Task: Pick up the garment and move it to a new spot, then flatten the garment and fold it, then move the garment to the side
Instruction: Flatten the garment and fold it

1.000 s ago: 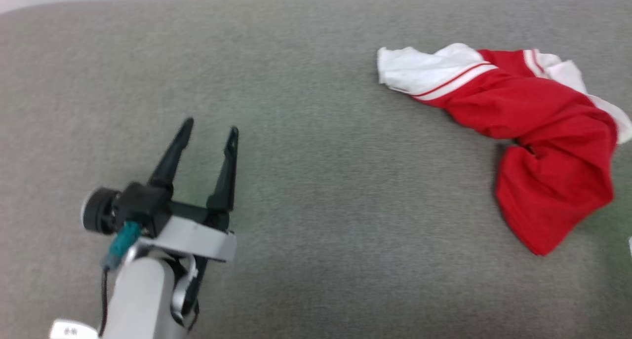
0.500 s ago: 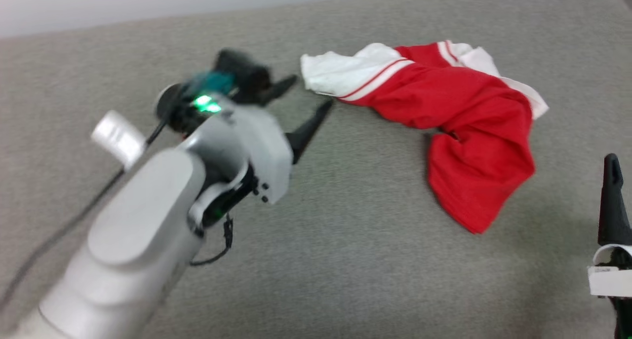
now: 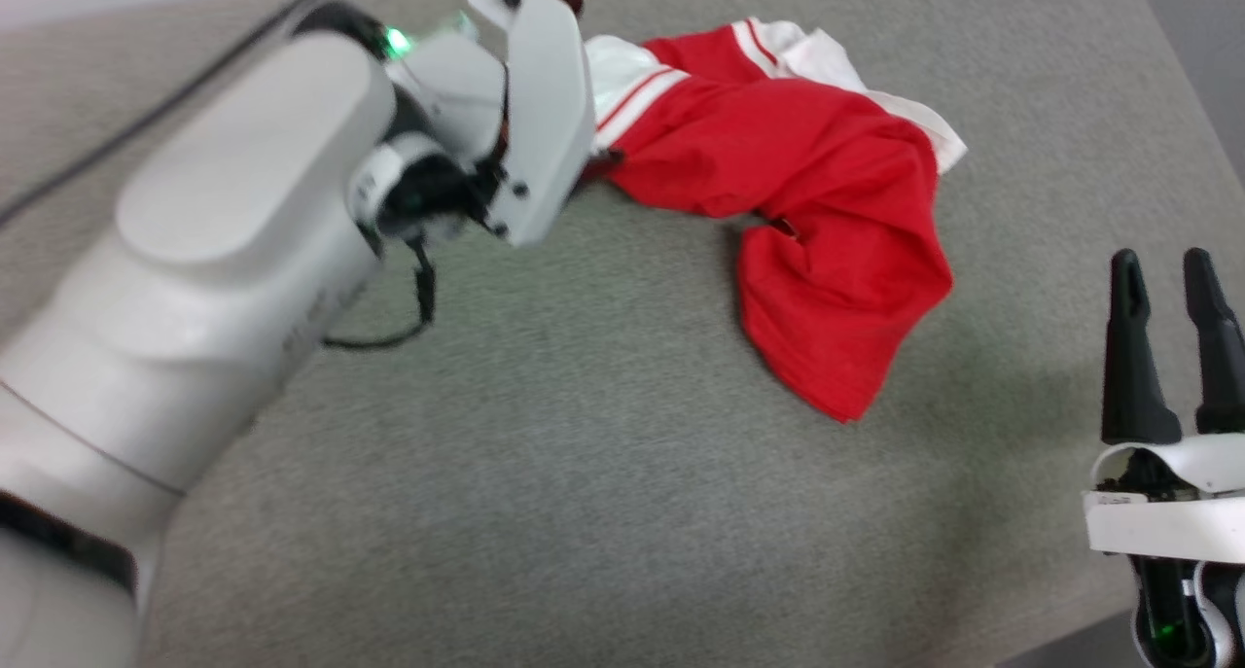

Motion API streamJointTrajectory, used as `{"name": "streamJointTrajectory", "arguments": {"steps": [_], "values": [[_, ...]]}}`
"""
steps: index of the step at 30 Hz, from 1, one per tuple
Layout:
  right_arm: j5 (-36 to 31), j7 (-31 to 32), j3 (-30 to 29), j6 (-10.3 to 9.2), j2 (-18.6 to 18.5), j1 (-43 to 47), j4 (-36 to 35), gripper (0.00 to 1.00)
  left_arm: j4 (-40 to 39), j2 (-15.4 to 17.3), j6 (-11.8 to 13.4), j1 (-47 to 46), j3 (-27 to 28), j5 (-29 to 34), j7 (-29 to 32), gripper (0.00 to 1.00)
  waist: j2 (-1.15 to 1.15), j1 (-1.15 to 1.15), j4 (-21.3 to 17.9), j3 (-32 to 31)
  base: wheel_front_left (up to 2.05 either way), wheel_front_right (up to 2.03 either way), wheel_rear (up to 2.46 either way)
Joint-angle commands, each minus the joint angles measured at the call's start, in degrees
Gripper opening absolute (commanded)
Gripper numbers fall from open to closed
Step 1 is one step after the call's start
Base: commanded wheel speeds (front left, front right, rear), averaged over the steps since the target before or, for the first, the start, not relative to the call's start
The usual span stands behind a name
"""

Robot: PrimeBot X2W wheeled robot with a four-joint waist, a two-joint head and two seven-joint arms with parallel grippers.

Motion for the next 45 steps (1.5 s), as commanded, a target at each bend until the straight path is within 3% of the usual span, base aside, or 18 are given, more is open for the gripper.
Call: {"name": "streamJointTrajectory", "arguments": {"steps": [1,9,10,11,12,13,19,23,30,34,39,41,42,43,44,45], "values": [[0.23,-0.02,0.89,-0.08,0.71,-0.99,-0.39,1.0,2.14,0.65,0.05,-3.21,-2.01,0.87,-0.03,1.0,0.0,0.0,-4.36,4.08,0.0,0.0,0.0],[0.34,-0.02,2.7,-0.08,2.05,-2.47,-0.46,1.0,10.42,1.1,0.05,-8.85,-10.04,-0.43,-2.12,0.98,0.0,0.0,-7.25,5.84,0.0,0.0,0.0],[0.27,-0.02,2.76,-0.08,2.19,-2.54,-0.4,1.0,10.82,1.06,0.05,-8.83,-10.77,-1.2,-2.19,0.51,0.0,0.0,-7.33,5.93,0.0,0.0,0.0],[0.2,-0.02,2.81,-0.08,2.34,-2.65,-0.34,1.0,10.97,1.2,0.05,-9.02,-11.64,-1.79,-2.56,0.34,0.0,0.0,-7.38,6.04,0.0,0.0,0.0],[0.14,-0.02,2.78,-0.08,2.4,-2.75,-0.26,1.0,11.05,1.48,0.05,-9.43,-12.41,-1.91,-3.27,0.09,0.0,0.0,-7.38,6.1,0.0,0.0,0.0],[0.07,-0.02,2.71,-0.08,2.5,-2.9,-0.17,1.0,11.09,1.78,0.04,-9.64,-13.24,-2.18,-3.85,0.0,0.0,0.0,-7.33,6.1,0.0,0.0,0.0],[-0.3,-0.02,1.94,-0.08,1.99,-2.81,-0.63,1.0,4.88,3.91,0.04,-10.23,-16.23,-4.69,-6.48,0.0,0.0,0.0,-5.46,5.27,0.0,0.0,0.0],[-0.47,-0.02,1.8,-0.08,1.56,-2.27,-0.97,1.0,-2.5,7.6,0.04,-10.57,-17.07,-0.66,-8.21,0.0,0.0,0.0,-4.26,4.67,0.0,0.0,0.0],[-0.64,-0.02,0.92,-0.08,0.98,-0.85,-1.72,1.0,-20.77,19.24,0.05,-2.37,-17.15,12.44,-14.49,0.0,0.0,0.0,-1.79,3.32,0.0,0.0,0.0],[-0.91,-0.01,1.17,-0.08,0.16,-0.43,-2.02,1.0,-24.25,23.81,0.05,3.91,-17.19,17.14,-18.88,0.0,0.0,0.0,-0.46,2.82,0.0,0.0,0.0],[-1.22,-0.02,0.92,-0.08,-0.65,-0.36,-2.36,1.0,-23.6,26.52,0.05,9.63,-17.26,19.83,-21.76,0.0,0.0,0.0,0.79,2.06,0.0,0.0,0.0],[-1.32,-0.01,0.82,-0.08,-0.9,-0.04,-2.41,1.0,-22.14,26.71,0.08,9.28,-17.22,18.22,-24.13,0.41,0.0,0.0,1.27,1.65,0.0,0.0,0.0],[-1.32,-0.02,0.81,-0.08,-1.02,-0.01,-2.42,1.0,-21.63,26.7,0.08,8.85,-17.22,17.15,-24.9,0.54,0.0,0.0,1.46,1.39,0.0,0.0,0.0],[-1.27,-0.02,0.73,-0.08,-1.12,0.18,-2.42,1.0,-21.28,26.73,0.08,8.21,-17.2,15.59,-25.61,0.85,0.0,0.0,1.68,1.13,0.0,0.0,0.0],[-1.3,-0.02,0.75,-0.08,-1.17,0.4,-2.42,1.0,-21.07,26.91,0.08,7.34,-17.08,13.59,-26.09,1.0,0.0,0.0,1.82,0.94,0.0,0.0,0.0],[-1.32,-0.02,0.77,-0.08,-1.2,0.59,-2.4,1.0,-20.93,27.07,0.08,6.73,-16.59,11.12,-26.49,1.0,0.0,0.0,1.92,0.74,0.0,0.0,0.0]]}}
